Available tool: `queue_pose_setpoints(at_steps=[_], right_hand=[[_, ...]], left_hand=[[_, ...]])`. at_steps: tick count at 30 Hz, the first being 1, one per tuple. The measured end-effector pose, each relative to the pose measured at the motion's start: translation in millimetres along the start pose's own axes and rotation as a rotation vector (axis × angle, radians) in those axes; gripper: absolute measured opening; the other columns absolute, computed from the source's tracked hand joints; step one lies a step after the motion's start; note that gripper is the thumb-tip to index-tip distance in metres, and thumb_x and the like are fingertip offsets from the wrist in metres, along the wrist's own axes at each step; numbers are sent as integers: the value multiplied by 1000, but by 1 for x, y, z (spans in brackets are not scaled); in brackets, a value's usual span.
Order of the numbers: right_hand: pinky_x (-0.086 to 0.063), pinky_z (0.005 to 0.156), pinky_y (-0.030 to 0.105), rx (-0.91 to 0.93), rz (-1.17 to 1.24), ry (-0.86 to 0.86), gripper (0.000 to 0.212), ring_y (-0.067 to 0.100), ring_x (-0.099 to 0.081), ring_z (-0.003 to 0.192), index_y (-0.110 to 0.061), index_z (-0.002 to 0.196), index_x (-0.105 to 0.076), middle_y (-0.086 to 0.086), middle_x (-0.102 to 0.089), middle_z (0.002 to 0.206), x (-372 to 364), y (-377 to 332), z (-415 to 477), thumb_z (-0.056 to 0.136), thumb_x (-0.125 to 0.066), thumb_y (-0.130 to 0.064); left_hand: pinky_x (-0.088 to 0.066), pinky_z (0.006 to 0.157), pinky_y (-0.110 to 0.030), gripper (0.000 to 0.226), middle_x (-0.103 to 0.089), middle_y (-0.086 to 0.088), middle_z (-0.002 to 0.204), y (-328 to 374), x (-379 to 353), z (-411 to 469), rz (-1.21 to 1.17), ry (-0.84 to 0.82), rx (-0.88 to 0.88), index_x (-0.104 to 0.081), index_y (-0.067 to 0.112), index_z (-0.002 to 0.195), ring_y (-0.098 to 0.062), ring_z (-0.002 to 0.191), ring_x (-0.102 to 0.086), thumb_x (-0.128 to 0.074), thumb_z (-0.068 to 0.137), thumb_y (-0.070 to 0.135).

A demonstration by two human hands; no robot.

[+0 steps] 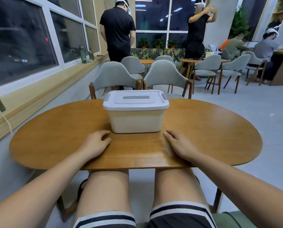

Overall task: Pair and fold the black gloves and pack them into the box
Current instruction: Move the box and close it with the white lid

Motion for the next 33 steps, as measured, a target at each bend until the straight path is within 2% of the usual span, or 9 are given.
queue_pose_setpoints(at_steps=[6,10,13,20,24,26,28,30,33], right_hand=[[-34,114,28,14,-73,-57,59,21,-48,150,-15,160,-50,2,-53,162,-6,-5,7,112,-49,-50],[-41,112,37,4,-103,-89,53,29,-55,139,-5,146,-58,10,-62,151,-12,-4,10,111,-53,-44],[-43,113,44,7,-136,-113,50,34,-56,135,-5,141,-59,12,-63,142,-15,-7,13,111,-53,-44],[-42,104,38,19,-174,-119,53,33,-55,133,-5,145,-56,11,-61,144,-14,-16,25,111,-52,-45],[-48,103,43,11,-202,-145,41,34,-59,119,-10,124,-62,6,-64,124,-20,-12,43,110,-54,-47],[-42,114,42,39,-255,-162,50,35,-52,139,-10,141,-60,9,-59,148,-22,-12,50,110,-53,-48],[-29,125,38,85,-333,-185,64,27,-35,157,-15,162,-45,5,-37,172,-23,-17,54,109,-52,-51],[-27,126,36,124,-369,-229,66,24,-31,159,-19,165,-42,0,-30,176,-25,-22,61,109,-53,-52],[-32,124,35,197,-440,-287,61,24,-36,156,-21,162,-46,-1,-36,172,-23,-30,81,108,-54,-50]], left_hand=[[-36,123,-39,45,-56,-4,158,-17,-8,11,74,31,-16,-66,21,145,-25,147,-50,-66,103,35],[-35,124,-47,45,-53,-2,162,-22,-12,15,96,50,-11,-65,24,146,-26,149,-47,-63,104,38],[-34,124,-49,45,-51,0,163,-24,-13,18,86,49,-22,-63,24,148,-25,150,-46,-61,105,38],[-31,126,-49,49,-45,0,167,-25,-13,37,125,-7,-42,-58,28,152,-23,154,-40,-60,106,43],[-31,127,-48,52,-45,0,167,-20,-11,48,159,-56,-73,-57,30,153,-22,155,-39,-61,105,47],[-31,127,-49,53,-43,0,168,-15,-11,51,170,-94,-95,-56,30,154,-22,156,-37,-61,105,48],[-30,128,-48,54,-41,1,169,-10,-10,54,192,-135,-122,-54,31,155,-21,156,-37,-60,105,50],[-30,128,-46,57,-39,2,171,-6,-8,56,225,-184,-139,-51,33,157,-20,157,-35,-59,104,53],[-29,129,-42,63,-32,7,173,6,-5,65,289,-290,-172,-45,37,161,-17,158,-32,-57,103,59]])
Point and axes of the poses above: each hand's wrist, its own z-axis towards the middle knuckle, its own x-axis out of the back of the hand, y = z × x, the point moved 4 cm from there along z, towards the middle knuckle
